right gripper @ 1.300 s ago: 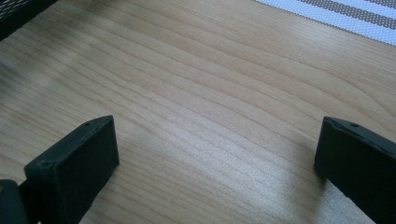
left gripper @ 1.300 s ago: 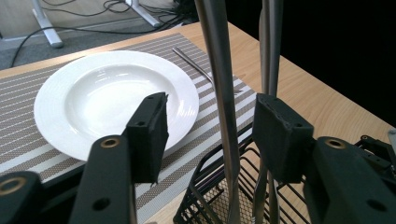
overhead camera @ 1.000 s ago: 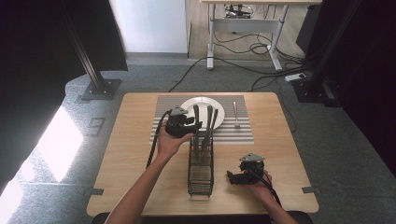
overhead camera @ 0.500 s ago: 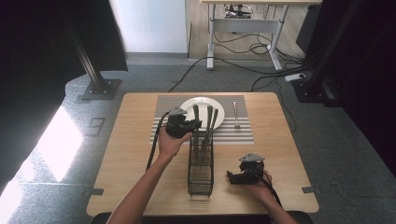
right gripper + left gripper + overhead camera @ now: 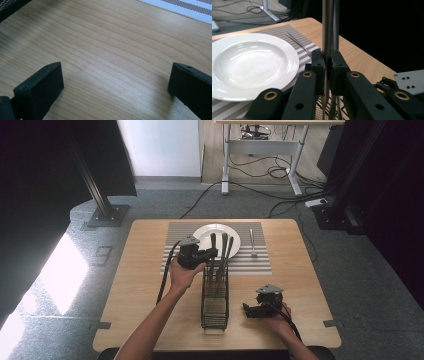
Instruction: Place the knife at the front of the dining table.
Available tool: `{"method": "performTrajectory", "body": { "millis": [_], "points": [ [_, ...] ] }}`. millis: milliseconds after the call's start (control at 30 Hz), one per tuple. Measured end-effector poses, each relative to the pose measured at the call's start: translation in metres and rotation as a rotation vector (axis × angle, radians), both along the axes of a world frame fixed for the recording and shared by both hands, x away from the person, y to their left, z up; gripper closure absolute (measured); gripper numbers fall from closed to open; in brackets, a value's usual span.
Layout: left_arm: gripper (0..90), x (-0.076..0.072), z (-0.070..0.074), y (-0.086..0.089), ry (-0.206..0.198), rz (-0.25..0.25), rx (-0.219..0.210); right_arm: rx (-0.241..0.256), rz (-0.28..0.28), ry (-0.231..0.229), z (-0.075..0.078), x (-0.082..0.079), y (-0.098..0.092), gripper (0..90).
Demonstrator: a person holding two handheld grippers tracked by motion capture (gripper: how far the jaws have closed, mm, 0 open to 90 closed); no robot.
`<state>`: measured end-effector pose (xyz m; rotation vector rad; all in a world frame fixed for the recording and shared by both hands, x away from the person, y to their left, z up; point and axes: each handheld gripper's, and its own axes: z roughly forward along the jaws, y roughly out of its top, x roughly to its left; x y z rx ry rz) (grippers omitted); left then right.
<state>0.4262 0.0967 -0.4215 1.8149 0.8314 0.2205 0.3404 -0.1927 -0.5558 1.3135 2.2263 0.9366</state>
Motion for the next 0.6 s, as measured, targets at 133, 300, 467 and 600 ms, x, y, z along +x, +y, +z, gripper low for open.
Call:
{"method": "performTrajectory", "body": {
  "millis": [133,300,467,600],
  "points": [
    [83.6,-0.004,0.004,0.002,-0.025,0.0,-0.017,0.0,0.001,-0.001,0.0,0.0,0.0,0.0],
    [83.6,-0.008,0.014,0.006,-0.054,0.007,-0.025,0.001,0.0,0.0,0.0,0.0,0.0,0.0],
    [83.6,-0.012,0.031,0.014,-0.081,0.019,-0.05,0.001,0.0,0.0,0.0,0.0,0.0,0.0],
    [83.6,-0.015,0.049,0.022,-0.117,0.031,-0.078,0.001,0.0,0.002,0.0,-0.001,0.0,0.0]
  ]
}}
